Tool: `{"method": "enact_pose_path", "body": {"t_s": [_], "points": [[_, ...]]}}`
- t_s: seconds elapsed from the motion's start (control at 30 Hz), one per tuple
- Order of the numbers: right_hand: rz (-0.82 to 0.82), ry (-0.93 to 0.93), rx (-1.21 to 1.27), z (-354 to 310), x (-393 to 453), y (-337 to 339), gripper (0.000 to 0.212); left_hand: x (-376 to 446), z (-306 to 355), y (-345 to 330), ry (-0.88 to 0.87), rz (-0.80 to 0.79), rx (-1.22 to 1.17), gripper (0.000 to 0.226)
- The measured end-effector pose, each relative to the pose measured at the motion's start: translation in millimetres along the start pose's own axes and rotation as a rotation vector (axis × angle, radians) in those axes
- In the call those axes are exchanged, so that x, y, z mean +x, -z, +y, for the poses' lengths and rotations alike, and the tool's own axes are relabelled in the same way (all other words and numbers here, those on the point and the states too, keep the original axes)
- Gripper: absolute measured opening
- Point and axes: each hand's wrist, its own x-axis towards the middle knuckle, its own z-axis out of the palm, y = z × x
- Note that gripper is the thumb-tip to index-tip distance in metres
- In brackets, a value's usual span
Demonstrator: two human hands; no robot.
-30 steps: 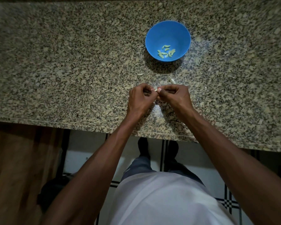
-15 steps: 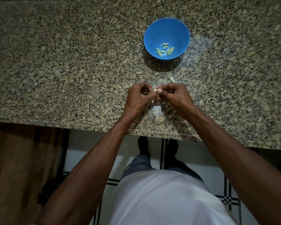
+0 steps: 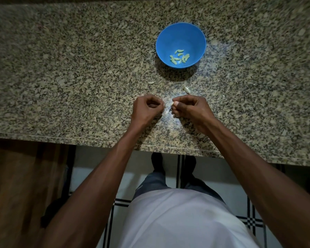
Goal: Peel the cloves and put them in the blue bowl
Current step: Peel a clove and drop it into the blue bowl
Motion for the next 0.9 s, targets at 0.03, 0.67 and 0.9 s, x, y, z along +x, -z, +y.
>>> {"method": "enact_pose_path", "body": {"t_s": [0.03,0.67,0.9], "points": [[0.004,-0.002,-0.011,0,1,0,0.012,0,-2,-2,0.007,0.002,0.007,0.009],[0.013,0.153,-0.075,5,-8,-7,0.024,-13,4,-12,-0.036,-0.027,-0.153,0.015],[0.008,0.216,-0.189,10,-11,-7,0.016,-18,8,-16,0.05,-0.028,-0.252,0.02]]}}
